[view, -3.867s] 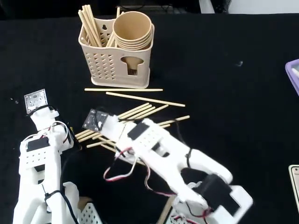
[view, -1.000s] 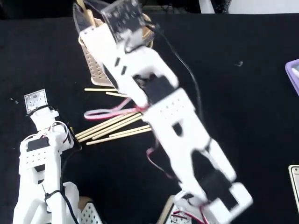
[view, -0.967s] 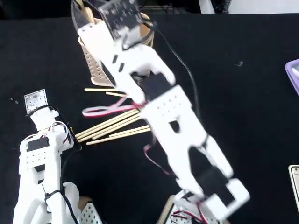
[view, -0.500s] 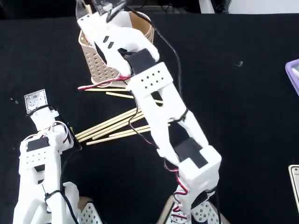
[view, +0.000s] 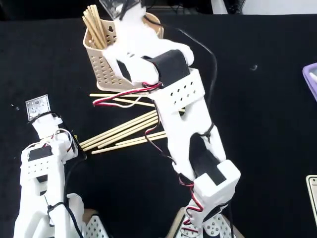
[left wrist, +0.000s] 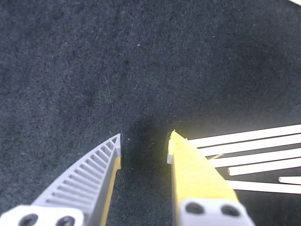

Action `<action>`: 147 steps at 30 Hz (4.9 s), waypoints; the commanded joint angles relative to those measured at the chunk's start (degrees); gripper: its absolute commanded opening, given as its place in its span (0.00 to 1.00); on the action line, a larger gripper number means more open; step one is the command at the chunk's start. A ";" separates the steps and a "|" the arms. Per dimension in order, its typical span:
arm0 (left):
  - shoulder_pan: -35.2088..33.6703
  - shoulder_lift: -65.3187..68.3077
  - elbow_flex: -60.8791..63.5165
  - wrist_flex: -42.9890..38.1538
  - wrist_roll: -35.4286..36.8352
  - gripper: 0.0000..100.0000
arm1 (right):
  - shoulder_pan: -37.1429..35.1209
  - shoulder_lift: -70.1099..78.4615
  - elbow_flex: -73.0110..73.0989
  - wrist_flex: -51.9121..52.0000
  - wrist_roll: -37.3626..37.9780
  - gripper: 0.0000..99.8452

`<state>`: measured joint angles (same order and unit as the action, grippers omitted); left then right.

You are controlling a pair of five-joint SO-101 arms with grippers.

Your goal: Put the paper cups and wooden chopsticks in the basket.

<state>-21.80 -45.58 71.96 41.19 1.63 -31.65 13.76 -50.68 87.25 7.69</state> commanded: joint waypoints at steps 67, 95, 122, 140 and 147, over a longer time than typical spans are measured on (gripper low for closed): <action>-0.22 -1.41 -0.31 -0.79 0.09 0.17 | -3.34 -29.67 89.71 -21.98 33.32 0.01; -0.48 -1.41 -0.31 -0.79 0.09 0.17 | -3.96 -22.02 86.11 -29.27 27.52 0.01; -0.22 -1.32 -0.31 -0.79 0.09 0.17 | -2.37 -37.32 56.66 -76.75 -2.20 0.01; -0.22 -1.41 -0.31 -0.70 0.00 0.17 | 2.73 -3.91 34.33 -84.31 -2.20 0.01; -0.13 -1.41 -0.31 -0.70 0.00 0.17 | 2.64 -3.65 32.75 -69.98 -2.55 0.05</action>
<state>-21.80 -45.58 71.96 41.19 1.63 -29.98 11.03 -14.20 13.58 5.93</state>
